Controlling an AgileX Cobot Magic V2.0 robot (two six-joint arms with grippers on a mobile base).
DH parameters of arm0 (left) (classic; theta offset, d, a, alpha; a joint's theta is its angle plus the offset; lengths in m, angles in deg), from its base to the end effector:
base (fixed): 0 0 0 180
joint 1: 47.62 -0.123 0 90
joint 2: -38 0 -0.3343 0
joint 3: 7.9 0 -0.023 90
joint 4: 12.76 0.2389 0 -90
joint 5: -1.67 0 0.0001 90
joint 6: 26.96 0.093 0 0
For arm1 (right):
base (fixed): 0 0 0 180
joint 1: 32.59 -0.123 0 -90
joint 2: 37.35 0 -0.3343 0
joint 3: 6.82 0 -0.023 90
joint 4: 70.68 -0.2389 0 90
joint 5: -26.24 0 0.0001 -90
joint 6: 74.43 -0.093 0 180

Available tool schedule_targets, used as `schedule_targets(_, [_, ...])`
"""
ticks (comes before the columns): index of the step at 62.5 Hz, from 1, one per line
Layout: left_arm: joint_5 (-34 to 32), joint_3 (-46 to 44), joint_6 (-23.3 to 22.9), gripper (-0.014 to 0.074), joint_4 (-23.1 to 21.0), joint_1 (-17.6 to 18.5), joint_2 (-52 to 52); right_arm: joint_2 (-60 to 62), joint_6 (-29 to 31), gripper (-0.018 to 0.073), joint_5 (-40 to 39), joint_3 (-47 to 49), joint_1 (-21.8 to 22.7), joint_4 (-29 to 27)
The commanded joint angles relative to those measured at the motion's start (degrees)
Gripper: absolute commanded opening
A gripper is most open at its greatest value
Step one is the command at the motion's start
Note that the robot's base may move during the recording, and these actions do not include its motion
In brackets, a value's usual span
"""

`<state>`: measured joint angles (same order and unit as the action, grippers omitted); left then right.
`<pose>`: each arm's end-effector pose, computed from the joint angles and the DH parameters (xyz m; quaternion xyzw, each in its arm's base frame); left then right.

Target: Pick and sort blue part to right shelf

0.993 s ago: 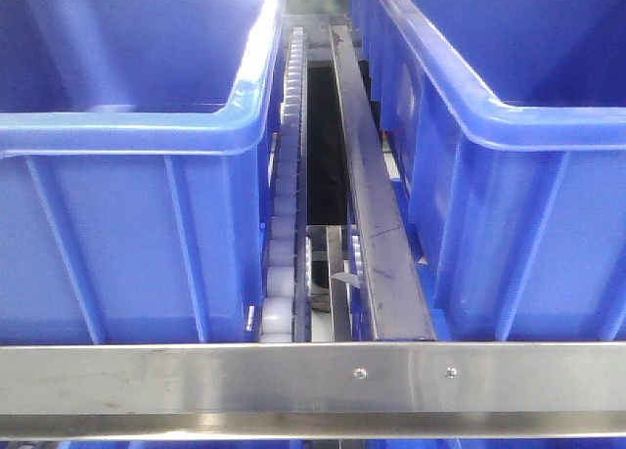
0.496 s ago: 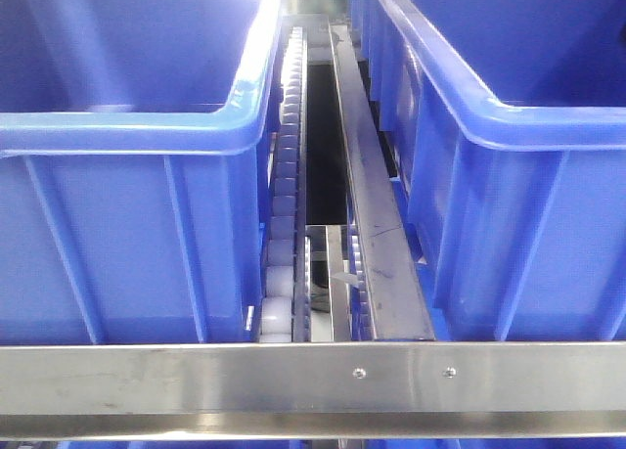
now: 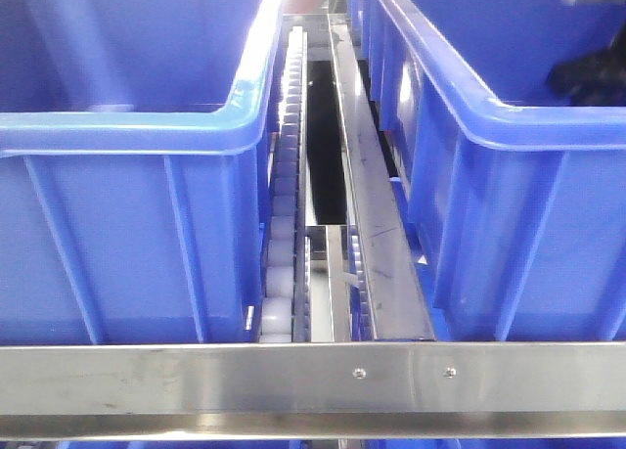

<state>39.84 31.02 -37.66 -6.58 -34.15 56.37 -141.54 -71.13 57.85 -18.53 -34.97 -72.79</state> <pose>-0.0338 0.0145 0.3681 0.0268 0.7385 -0.0886 0.6679 0.3564 0.0166 0.2850 -0.0352 0.9593 0.0114 0.2798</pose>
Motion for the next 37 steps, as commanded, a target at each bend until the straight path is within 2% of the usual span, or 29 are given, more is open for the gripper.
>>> schedule_targets(1, [-4.84,-1.27,0.10,0.0124,0.39,-0.02,0.82,1.74,0.57,0.0185,-4.35,2.11,0.36,1.56])
schedule_targets(8, [-4.84,-1.27,0.10,0.0124,0.39,-0.02,0.82,1.68,0.57,0.0202,-4.78,2.11,0.36,2.43])
schedule_targets(12, [-4.84,-1.27,0.10,0.0124,0.39,-0.02,0.82,1.63,0.57,0.0247,-4.78,2.11,0.36,2.43])
schedule_targets(17, [-4.75,-1.27,0.10,0.0124,0.39,-0.02,0.82,1.43,0.57,0.0340,-4.72,2.11,0.36,2.43])
schedule_targets(26, [-4.26,-1.27,0.10,0.0124,0.39,-0.02,0.82,1.56,0.57,0.0616,-3.72,2.11,0.36,2.43])
schedule_targets(37, [-3.74,-1.27,0.10,0.0124,0.39,-0.02,0.82,2.98,0.57,0.0605,-1.73,2.11,0.36,2.43])
